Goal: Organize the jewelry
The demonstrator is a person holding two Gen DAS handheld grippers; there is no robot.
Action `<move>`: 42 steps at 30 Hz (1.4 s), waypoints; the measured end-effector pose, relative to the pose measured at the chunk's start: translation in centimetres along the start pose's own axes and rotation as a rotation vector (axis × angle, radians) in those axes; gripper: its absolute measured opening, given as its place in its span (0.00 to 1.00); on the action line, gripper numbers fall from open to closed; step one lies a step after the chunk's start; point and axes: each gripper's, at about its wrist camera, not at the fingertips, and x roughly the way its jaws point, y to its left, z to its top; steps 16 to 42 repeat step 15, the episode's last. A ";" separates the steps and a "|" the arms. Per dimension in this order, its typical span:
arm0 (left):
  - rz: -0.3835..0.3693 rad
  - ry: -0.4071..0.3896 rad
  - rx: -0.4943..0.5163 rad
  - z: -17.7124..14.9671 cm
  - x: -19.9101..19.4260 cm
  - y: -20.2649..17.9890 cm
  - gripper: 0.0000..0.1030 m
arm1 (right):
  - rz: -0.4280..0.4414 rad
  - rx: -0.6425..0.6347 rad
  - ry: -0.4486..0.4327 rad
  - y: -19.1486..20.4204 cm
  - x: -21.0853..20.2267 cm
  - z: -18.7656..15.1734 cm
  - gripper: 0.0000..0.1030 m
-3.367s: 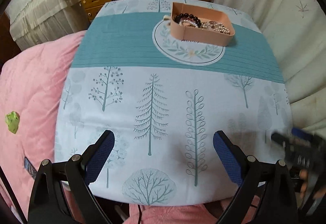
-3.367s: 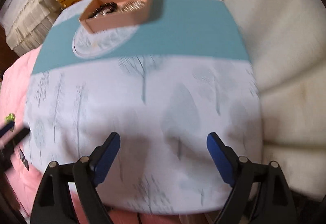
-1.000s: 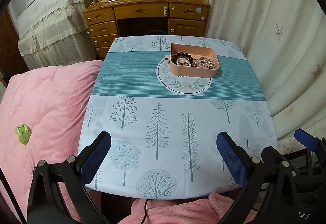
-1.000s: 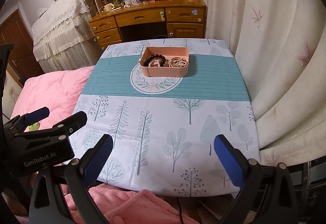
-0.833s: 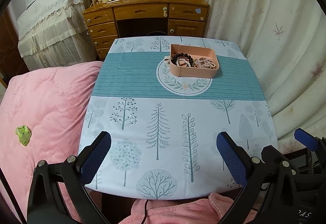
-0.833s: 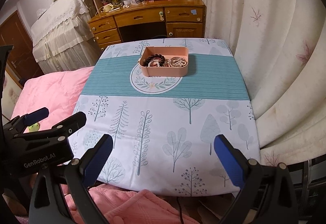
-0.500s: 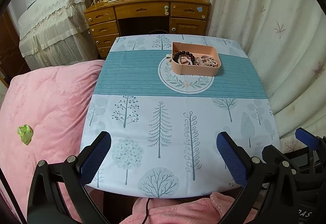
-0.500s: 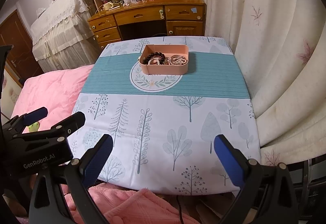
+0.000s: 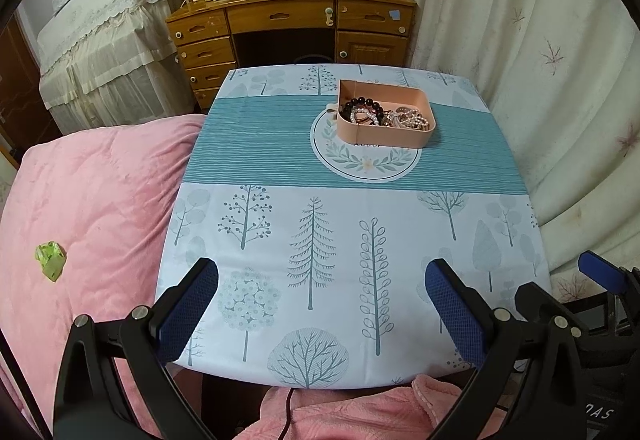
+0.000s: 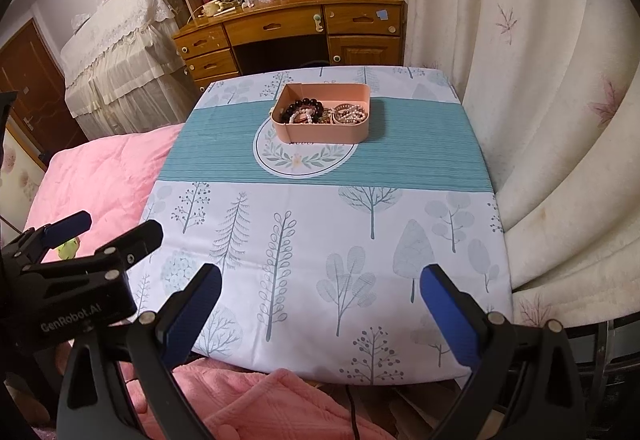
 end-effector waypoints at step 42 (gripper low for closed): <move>0.018 0.002 0.010 0.3 0.1 -0.8 0.99 | 0.013 0.015 -0.007 -1.2 0.3 0.3 0.97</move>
